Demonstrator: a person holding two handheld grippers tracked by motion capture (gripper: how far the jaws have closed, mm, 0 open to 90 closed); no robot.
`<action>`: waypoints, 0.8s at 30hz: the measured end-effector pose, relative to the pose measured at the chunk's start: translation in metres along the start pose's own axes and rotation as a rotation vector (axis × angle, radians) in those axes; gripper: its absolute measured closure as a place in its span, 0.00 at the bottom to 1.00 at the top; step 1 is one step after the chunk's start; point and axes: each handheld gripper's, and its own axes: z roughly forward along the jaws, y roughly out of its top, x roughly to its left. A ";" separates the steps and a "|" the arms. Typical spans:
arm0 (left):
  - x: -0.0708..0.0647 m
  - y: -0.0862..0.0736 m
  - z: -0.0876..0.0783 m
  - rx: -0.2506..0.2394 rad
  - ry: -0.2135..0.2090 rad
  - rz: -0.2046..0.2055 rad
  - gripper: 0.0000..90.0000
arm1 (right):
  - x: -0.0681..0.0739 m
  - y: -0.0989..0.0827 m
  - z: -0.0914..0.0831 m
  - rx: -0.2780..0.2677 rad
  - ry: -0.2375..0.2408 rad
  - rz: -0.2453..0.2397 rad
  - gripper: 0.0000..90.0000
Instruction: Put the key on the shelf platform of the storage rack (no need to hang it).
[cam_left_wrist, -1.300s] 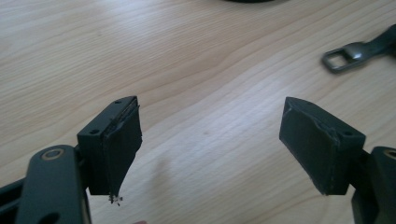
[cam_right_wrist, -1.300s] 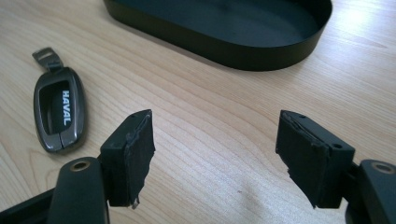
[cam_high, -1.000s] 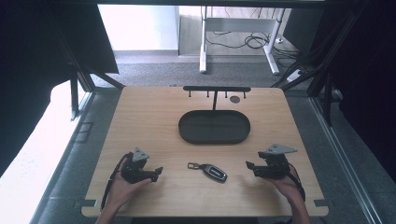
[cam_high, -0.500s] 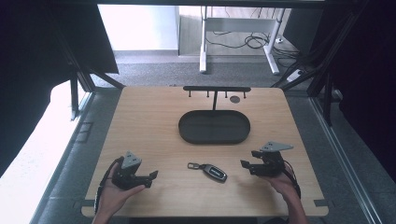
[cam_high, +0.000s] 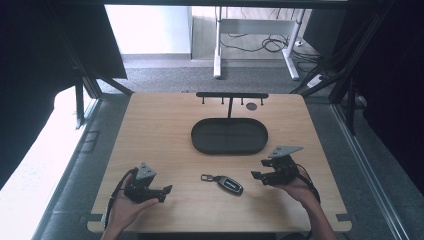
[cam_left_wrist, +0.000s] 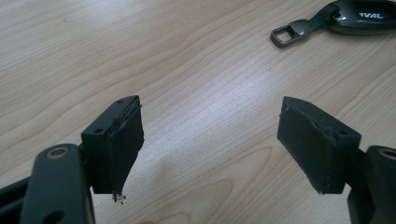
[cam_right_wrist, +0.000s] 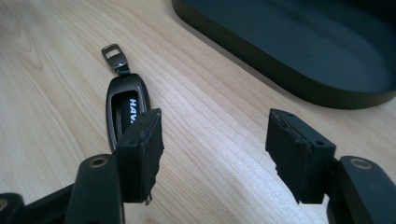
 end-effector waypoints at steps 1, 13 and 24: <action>0.000 0.000 -0.001 -0.005 -0.006 -0.005 0.26 | 0.000 0.004 -0.001 0.007 0.007 -0.007 0.44; -0.003 0.000 -0.005 -0.021 -0.029 -0.008 0.25 | 0.024 0.041 -0.002 0.112 0.068 -0.114 0.45; -0.002 -0.001 -0.006 -0.021 -0.030 0.000 0.26 | 0.046 0.060 0.023 0.216 0.133 -0.182 0.46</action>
